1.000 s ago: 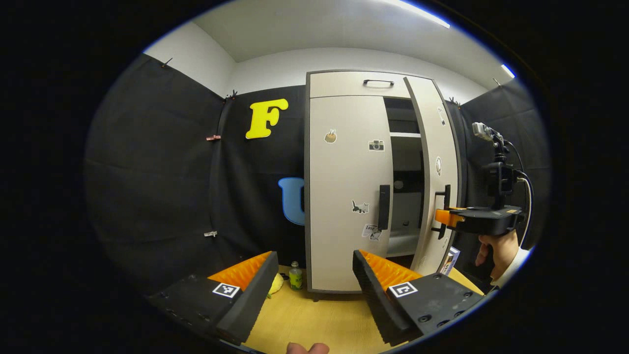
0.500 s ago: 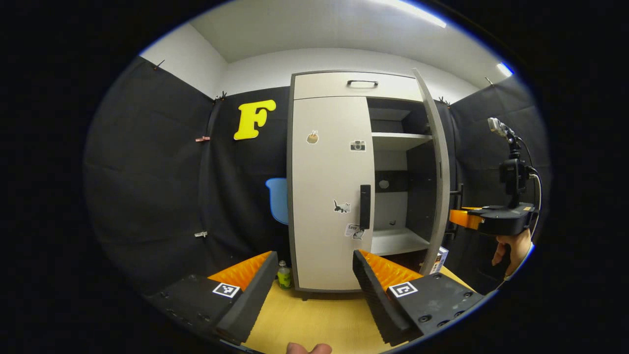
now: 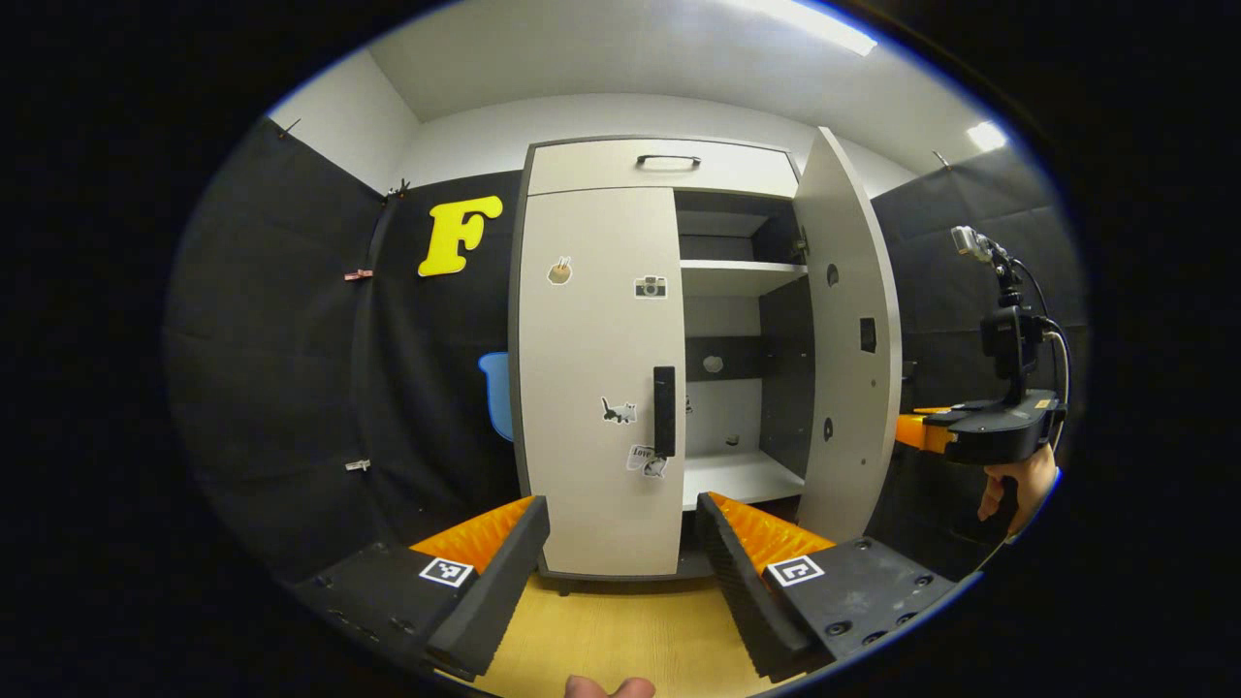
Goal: Open the right door of the double-door shoe cabinet with the right hand, and open the left door with the left hand.
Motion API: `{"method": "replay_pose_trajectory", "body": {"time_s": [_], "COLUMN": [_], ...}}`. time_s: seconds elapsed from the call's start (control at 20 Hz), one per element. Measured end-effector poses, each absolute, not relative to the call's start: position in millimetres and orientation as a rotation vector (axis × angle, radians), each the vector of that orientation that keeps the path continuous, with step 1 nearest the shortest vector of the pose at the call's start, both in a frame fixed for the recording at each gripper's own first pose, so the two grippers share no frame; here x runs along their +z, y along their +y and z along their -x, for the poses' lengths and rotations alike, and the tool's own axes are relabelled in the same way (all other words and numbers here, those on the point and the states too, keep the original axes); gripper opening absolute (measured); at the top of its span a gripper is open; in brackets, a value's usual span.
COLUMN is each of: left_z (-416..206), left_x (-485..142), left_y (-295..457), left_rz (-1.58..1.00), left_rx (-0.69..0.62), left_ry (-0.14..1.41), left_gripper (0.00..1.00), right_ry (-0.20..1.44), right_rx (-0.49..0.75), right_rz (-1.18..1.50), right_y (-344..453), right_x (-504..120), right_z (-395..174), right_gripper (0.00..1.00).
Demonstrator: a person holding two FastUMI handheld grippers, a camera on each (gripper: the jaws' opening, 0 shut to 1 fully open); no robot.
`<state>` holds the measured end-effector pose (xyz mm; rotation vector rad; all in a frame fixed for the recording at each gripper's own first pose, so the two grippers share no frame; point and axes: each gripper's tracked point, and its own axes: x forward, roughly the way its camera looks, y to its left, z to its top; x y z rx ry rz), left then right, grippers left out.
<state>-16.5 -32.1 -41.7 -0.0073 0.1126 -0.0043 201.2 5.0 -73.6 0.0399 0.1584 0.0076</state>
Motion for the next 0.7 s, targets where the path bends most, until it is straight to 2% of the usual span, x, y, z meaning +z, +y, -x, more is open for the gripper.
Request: {"method": "replay_pose_trajectory", "body": {"time_s": [0.55,0.7], "left_z": [-10.2,-16.7], "left_x": [-44.4,-42.6], "left_y": [-57.2,-67.3], "left_rz": [0.016,0.019], "left_rx": [-0.028,-0.034], "left_ry": [0.114,0.107], "left_gripper": [0.94,0.94], "right_ry": [0.161,0.156], "right_rx": [-0.004,-0.01], "right_rz": [-0.069,-0.101], "right_y": [-5.8,-7.9], "right_x": [-73.3,-71.9], "right_z": [-203.8,-201.8], "right_gripper": [0.09,0.05]}}
